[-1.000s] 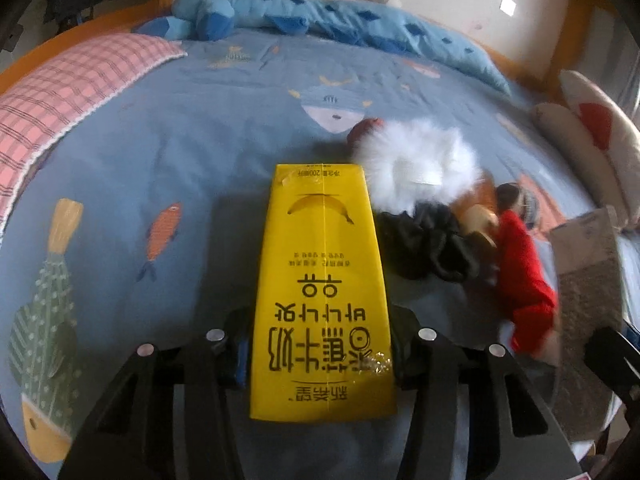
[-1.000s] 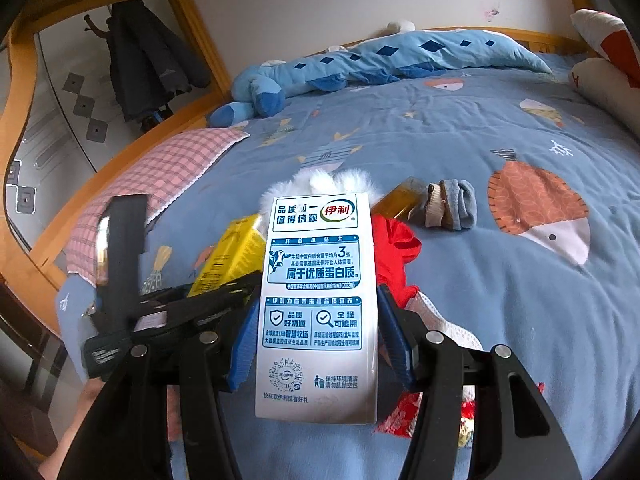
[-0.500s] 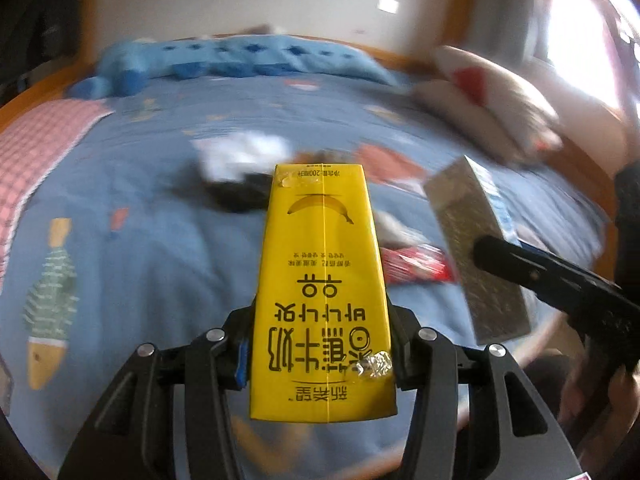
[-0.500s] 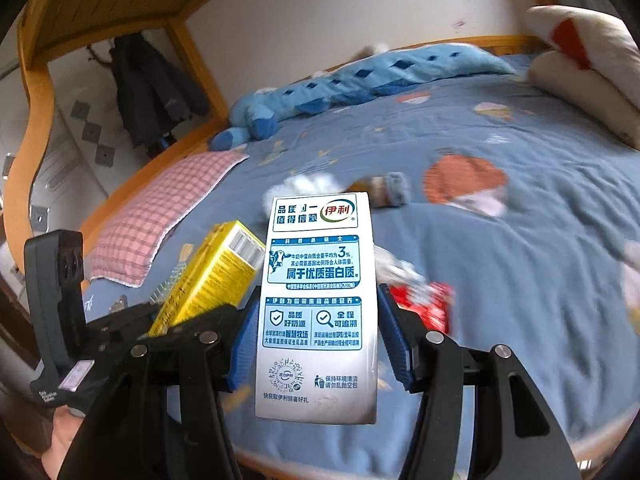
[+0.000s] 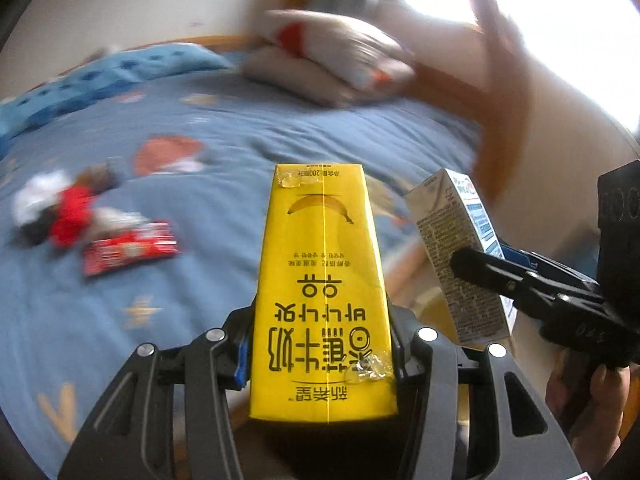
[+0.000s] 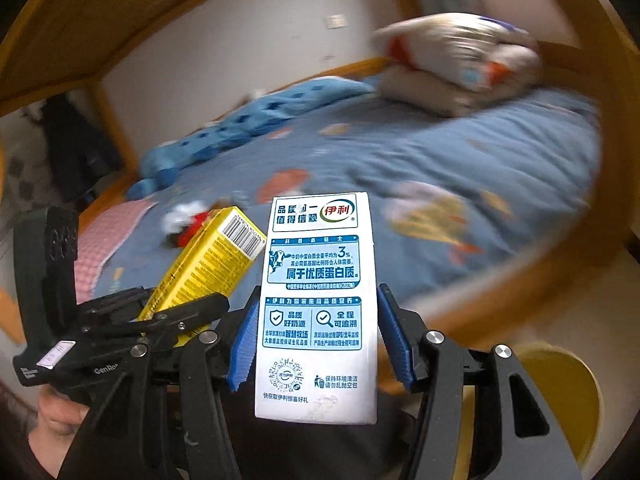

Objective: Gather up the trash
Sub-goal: 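Carry both cartons to the yellow bin and open both tools to drop them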

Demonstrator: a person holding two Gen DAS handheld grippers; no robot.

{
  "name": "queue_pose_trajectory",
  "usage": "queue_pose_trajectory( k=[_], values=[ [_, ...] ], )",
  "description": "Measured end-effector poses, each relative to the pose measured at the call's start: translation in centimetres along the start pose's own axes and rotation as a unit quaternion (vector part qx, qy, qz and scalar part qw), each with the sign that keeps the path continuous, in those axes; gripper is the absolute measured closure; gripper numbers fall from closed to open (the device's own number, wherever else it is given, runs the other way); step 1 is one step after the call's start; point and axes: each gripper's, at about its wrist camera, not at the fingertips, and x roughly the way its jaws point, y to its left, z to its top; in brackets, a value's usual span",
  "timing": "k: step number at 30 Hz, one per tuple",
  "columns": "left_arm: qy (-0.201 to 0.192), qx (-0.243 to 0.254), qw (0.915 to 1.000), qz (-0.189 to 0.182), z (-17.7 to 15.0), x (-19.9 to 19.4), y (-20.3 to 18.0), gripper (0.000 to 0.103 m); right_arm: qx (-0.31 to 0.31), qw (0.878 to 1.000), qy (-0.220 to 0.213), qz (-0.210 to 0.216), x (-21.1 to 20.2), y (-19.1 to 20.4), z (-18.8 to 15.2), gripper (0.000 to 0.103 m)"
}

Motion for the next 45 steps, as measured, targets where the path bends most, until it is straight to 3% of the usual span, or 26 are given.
queue_pose_trajectory(
  k=[3,5,10,16,23,24,25,26,28,31,40,45],
  values=[
    [0.026,0.034,0.9984,-0.038,-0.3,2.0,-4.6,0.053,0.030,0.999,-0.003,-0.040,-2.9,-3.8,-2.2,0.049],
    [0.050,0.057,0.9943,-0.075,-0.7,3.7,-8.1,0.053,0.047,0.997,-0.004,-0.060,-4.4,-5.8,-3.5,0.049],
    [0.108,0.097,0.9820,-0.121,-2.6,7.6,-14.0,0.053,0.089,0.990,0.003,-0.110,-8.2,-10.8,-7.3,0.049],
    [0.185,0.100,0.9664,-0.147,-5.2,12.6,-18.2,0.053,0.140,0.980,0.033,-0.138,-10.1,-15.8,-11.3,0.049],
    [0.225,0.100,0.9586,-0.143,-6.3,16.6,-19.7,0.052,0.169,0.973,0.055,-0.148,-9.1,-18.4,-13.1,0.048],
    [0.229,0.101,0.9576,-0.142,-6.3,17.0,-19.8,0.039,0.169,0.972,0.058,-0.152,-9.0,-18.6,-13.2,0.044],
    [0.232,0.100,0.9581,-0.135,-6.3,17.4,-19.8,0.018,0.169,0.971,0.059,-0.156,-8.9,-18.9,-13.2,0.036],
    [0.229,0.097,0.9602,-0.127,-6.2,17.4,-19.7,0.012,0.171,0.970,0.059,-0.162,-9.0,-19.1,-13.1,0.024],
    [0.220,0.091,0.9645,-0.115,-5.9,17.3,-19.1,0.012,0.169,0.969,0.055,-0.174,-9.3,-19.7,-13.0,0.024],
    [0.227,0.074,0.9639,-0.119,-5.8,17.5,-18.1,0.012,0.170,0.966,0.061,-0.186,-9.6,-20.4,-13.1,0.026],
    [0.218,0.076,0.9652,-0.124,-5.5,16.6,-17.9,0.012,0.179,0.965,0.075,-0.174,-9.3,-20.3,-13.8,0.030],
    [0.193,0.076,0.9708,-0.121,-4.7,14.5,-16.7,0.012,0.167,0.971,0.064,-0.160,-9.2,-18.9,-12.5,0.030]
  ],
)
